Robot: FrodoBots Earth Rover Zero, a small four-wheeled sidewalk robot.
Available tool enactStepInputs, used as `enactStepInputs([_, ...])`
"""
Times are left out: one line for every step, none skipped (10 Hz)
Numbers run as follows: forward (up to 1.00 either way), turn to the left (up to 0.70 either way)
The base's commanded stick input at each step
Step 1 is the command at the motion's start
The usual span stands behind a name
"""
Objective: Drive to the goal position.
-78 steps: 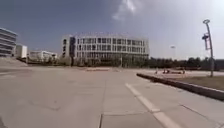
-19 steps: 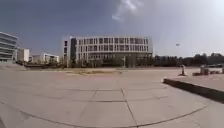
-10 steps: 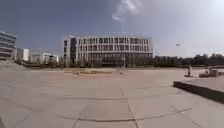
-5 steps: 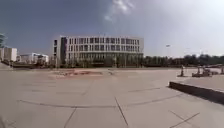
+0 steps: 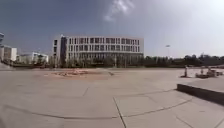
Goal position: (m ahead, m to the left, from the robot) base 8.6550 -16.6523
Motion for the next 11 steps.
enactStepInputs([0.7, 0.0])
enactStepInputs([0.7, 0.0])
enactStepInputs([0.7, 0.0])
enactStepInputs([0.7, 0.0])
enactStepInputs([0.7, 0.0])
enactStepInputs([0.7, 0.0])
enactStepInputs([0.7, 0.0])
enactStepInputs([0.7, 0.0])
enactStepInputs([0.7, 0.0])
enactStepInputs([0.7, 0.0])
enactStepInputs([0.7, 0.0])
